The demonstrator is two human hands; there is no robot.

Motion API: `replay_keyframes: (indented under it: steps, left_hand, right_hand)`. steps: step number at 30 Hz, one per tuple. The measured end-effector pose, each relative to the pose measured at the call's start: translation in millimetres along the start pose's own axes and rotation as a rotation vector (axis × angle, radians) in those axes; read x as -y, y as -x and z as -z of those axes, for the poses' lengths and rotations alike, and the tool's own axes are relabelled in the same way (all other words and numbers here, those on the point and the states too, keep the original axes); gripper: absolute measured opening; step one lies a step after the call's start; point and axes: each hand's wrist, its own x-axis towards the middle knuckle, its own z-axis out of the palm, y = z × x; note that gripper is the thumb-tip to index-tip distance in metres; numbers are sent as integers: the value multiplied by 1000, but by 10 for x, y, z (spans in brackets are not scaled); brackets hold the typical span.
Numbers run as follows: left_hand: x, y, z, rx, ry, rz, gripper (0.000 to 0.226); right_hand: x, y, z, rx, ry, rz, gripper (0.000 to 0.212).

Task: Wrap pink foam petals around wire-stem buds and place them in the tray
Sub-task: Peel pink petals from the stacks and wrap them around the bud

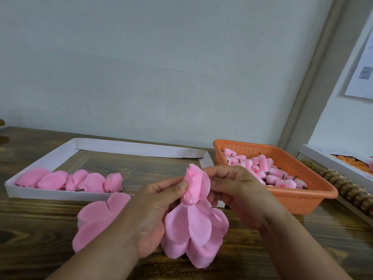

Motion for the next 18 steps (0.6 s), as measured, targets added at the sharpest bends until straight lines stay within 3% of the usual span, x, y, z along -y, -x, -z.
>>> replay_keyframes:
  steps: [6,11,18]
  left_hand:
    - [16,12,-12,-37,1,48,33]
    - [2,15,-13,-44,-9,61,31]
    - [25,25,-28,-105,-34,84,30]
  right_hand:
    - [-19,15,7,30,36,14,17]
    - [33,34,-13,-8,148,104,15]
    - [24,41,-65,-16,103,45,18]
